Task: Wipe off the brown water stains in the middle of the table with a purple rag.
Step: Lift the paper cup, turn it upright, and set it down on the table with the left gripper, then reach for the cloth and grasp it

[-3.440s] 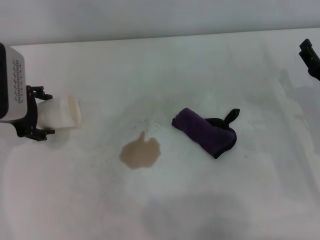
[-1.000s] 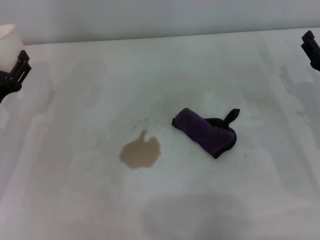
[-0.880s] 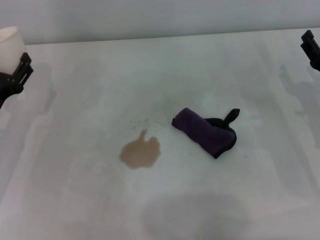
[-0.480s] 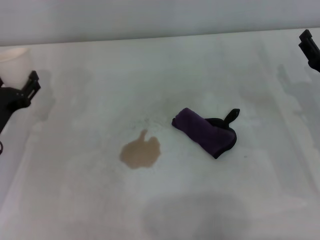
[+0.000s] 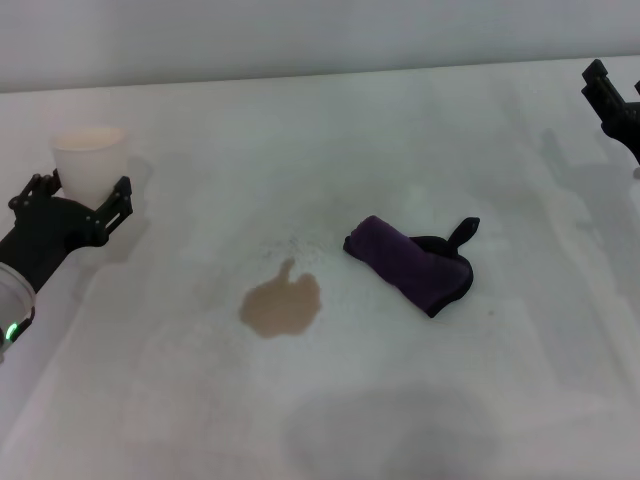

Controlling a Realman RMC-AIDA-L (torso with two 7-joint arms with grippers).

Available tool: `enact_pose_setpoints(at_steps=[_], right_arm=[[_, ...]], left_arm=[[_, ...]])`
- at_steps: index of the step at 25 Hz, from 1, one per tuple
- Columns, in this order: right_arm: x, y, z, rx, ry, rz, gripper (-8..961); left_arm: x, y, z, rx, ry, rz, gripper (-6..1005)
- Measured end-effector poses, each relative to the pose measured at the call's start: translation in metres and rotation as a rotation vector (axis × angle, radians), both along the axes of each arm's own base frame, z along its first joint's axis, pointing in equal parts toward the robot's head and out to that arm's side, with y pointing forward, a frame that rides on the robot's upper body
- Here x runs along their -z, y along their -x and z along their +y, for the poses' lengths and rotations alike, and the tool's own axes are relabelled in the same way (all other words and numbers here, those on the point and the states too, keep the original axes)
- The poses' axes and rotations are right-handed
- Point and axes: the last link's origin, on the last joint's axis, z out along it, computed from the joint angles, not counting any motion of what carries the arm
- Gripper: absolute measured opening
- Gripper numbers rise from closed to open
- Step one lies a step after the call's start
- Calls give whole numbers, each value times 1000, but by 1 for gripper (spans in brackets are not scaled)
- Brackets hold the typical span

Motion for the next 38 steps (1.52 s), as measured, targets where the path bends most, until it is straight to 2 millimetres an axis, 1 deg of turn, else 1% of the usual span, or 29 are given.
enact_pose_setpoints(at_steps=[5,16,24,27,31,38], right_arm=[[0,2,1,-6,1,21,877],[1,4,4,-11,4,21,875],[1,4,4,-11,4,22,875],[1,4,4,-10,4,22,874],[1,4,4,-10,4,22,874],[1,5,5,-14,5,22,873]], left_arm=[[2,7,-2,-39,15,20,785],[10,22,-15,-109,54,40,784],[11,26,-23,-107,62,41,784],[12,27,-29,-89,69,36,785],[10,26,-38,-56,62,16,801],[9,26,-42,-39,60,8,835]])
